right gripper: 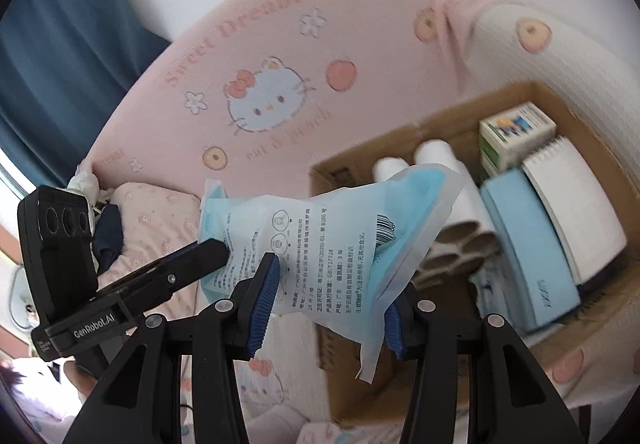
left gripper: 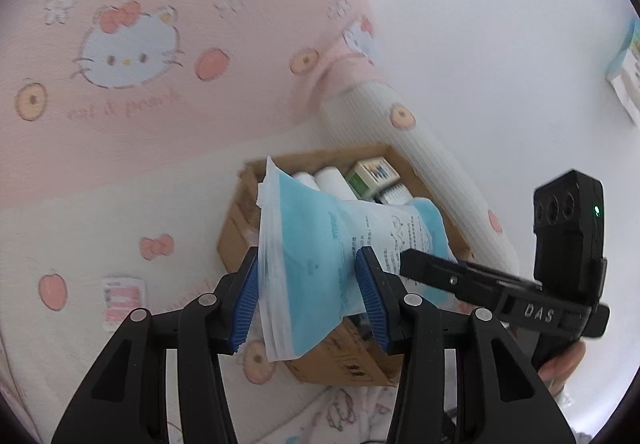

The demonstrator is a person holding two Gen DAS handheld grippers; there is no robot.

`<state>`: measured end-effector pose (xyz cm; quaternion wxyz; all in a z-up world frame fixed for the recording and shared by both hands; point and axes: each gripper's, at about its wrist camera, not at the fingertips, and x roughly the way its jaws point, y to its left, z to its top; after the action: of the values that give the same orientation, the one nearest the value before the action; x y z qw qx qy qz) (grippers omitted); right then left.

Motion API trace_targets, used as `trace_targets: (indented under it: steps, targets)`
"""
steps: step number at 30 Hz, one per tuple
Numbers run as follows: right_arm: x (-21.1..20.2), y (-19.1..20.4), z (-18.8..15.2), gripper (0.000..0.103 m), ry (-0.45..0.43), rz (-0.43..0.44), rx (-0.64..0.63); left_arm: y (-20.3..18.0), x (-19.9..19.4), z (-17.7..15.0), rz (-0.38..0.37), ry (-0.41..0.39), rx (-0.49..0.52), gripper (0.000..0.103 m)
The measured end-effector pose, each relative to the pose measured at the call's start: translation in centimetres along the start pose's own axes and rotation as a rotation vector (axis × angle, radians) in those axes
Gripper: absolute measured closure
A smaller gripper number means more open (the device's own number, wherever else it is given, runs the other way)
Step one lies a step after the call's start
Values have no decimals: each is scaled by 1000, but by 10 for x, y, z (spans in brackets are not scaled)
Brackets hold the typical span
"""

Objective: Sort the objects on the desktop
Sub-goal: 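Lower the packet into the box beside the paper rolls, open left gripper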

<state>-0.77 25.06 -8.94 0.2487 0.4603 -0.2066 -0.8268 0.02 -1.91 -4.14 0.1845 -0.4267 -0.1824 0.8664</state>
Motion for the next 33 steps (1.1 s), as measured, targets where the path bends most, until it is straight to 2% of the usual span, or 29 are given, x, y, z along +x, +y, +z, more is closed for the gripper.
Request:
trace_targets:
  steps: [4,9,18,22,26,33]
  targets:
    - [-9,-23,1,58,56,-6,32,-17,20,2,-10,81,-1,52]
    - [-12,-49,2,58,110,-54,73,-40,51,5,24,188,2,52]
    - [-12,-81,10,58,228,-121,86,-56,97,5,16,379,-87,52]
    - [-4,-90,11,58,297,-139,66,-61,109,-3,74,434,-107,51]
    - [8,-86,11,58,334,-150,18,-64,114,-7,172,467,-63,49]
    - [25,-86,13,58,391,-128,0,-77,120,-13,237,495,58,49]
